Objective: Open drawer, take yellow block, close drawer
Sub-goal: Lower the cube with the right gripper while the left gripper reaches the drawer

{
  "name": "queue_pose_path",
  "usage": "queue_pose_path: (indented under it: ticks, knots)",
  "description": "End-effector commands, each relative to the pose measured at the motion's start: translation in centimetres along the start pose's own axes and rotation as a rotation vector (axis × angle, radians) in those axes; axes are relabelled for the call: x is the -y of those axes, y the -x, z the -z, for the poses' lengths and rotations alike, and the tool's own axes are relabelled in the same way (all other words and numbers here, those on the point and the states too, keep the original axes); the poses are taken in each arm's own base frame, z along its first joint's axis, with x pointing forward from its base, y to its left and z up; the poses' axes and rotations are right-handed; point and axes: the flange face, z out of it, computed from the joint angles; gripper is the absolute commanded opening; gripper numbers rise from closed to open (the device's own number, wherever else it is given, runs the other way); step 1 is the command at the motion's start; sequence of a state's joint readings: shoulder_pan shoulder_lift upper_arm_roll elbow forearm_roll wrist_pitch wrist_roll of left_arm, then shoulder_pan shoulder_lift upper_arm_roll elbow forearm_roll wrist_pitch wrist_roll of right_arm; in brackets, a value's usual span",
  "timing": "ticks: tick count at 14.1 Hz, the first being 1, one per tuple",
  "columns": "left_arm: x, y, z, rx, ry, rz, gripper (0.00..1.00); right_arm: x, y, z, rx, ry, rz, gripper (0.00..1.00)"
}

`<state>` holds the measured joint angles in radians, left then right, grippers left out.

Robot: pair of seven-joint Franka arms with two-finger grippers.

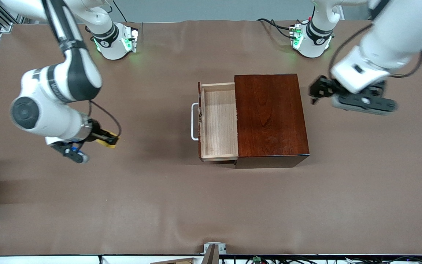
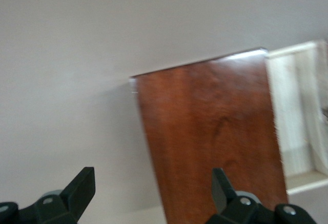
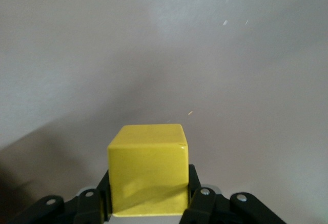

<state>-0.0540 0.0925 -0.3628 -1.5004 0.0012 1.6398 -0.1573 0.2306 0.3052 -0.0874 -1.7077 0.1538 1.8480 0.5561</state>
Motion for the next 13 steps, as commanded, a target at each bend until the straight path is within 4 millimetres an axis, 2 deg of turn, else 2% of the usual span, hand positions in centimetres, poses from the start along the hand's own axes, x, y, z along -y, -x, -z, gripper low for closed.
queue_pose_path:
  ticks: [1, 3, 4, 7, 10, 13]
  knots:
    - [-5.2, 0.7, -0.3, 0.001, 0.032, -0.104, 1.00, -3.6, -1.2, -0.1, -0.001, -0.011, 0.079, 0.00]
    - [-10.2, 1.4, -1.3, 0.008, 0.056, -0.216, 1.00, -5.7, -2.4, -1.0, -0.009, -0.016, 0.135, 0.00]
    - [-12.6, 1.2, -1.0, -0.026, 0.085, -0.262, 1.00, -6.9, -3.2, -1.3, -0.019, -0.014, 0.176, 0.00]
    - [-19.7, 0.6, -3.7, -0.030, 0.160, -0.415, 1.00, -9.8, -4.9, -3.4, -0.097, 0.044, 0.308, 0.00]
    - [-24.5, 0.2, -6.0, -0.062, 0.207, -0.638, 1.00, -12.9, -6.4, -6.0, -0.141, 0.078, 0.400, 0.00]
    - [-28.6, -1.3, -9.7, -0.156, 0.246, -0.832, 1.00, -15.5, -8.5, -8.5, -0.138, 0.079, 0.405, 0.00]
